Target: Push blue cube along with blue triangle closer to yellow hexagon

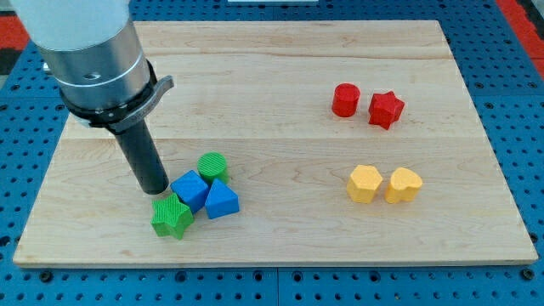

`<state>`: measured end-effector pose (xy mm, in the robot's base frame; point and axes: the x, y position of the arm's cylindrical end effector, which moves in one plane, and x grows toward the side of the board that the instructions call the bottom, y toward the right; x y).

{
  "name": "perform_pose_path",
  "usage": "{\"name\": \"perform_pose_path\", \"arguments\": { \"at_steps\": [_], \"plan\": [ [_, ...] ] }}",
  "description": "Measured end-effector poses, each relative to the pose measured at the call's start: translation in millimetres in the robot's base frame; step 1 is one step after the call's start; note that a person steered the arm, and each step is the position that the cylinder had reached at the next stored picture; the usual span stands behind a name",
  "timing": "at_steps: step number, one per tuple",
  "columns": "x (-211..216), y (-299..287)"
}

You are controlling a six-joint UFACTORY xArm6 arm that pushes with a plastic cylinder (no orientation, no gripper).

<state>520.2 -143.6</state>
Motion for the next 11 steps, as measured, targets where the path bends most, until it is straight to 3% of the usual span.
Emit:
{"name": "perform_pose_path", "arguments": {
  "at_steps": [4, 6, 11],
  "plan": [
    [19, 39],
    [27, 94],
    [21, 162]
  ]
}}
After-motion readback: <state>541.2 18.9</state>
